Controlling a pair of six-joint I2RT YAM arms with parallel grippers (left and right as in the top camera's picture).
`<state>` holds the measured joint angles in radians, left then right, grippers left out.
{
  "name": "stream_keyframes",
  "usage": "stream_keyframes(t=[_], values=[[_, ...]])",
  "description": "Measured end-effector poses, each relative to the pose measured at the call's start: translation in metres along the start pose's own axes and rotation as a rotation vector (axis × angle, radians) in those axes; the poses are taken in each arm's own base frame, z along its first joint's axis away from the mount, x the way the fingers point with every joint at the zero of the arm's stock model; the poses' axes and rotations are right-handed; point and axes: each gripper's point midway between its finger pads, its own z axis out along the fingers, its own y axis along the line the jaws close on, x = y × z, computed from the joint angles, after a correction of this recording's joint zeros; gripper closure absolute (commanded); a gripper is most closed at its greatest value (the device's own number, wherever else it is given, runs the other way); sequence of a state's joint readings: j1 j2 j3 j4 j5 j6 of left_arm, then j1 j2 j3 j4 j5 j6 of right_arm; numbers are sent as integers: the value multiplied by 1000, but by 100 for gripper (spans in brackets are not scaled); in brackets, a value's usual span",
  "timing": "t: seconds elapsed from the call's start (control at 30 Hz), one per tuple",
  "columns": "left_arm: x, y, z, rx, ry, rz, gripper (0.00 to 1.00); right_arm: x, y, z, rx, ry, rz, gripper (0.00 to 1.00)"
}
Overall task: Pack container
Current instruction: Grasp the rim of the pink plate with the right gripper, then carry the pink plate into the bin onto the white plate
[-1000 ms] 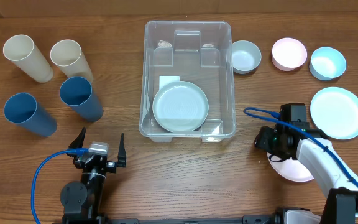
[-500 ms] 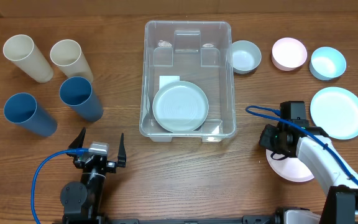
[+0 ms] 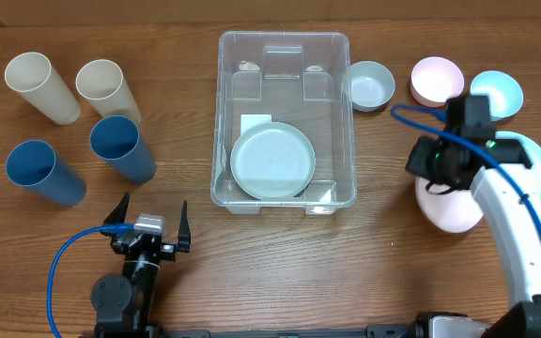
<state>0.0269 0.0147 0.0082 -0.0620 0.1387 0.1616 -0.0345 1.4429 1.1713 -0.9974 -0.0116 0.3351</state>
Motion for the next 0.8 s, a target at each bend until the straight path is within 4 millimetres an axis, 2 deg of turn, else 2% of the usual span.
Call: stream_keyframes(t=[0.1,0.17,0.33,0.47,0.53,0.63,0.8], values=[[0,0,0,0,0,0,0,-10,13,-23,-18,-19,-42,96],[0,0,0,0,0,0,0,-15,30,-43,-43,-38,-106,96],[0,0,0,0,0,0,0,-12,85,-86,-110,-104,-324,96],[0,0,0,0,0,0,0,2,134,-114,-180,-172,-488,96],[0,0,0,0,0,0,0,12,155,-121,-204,-201,-554,96],[0,0,0,0,0,0,0,37,190,-128,-240,-238,-679,96],[0,0,0,0,0,0,0,66,233,-123,-284,-266,-822,96]])
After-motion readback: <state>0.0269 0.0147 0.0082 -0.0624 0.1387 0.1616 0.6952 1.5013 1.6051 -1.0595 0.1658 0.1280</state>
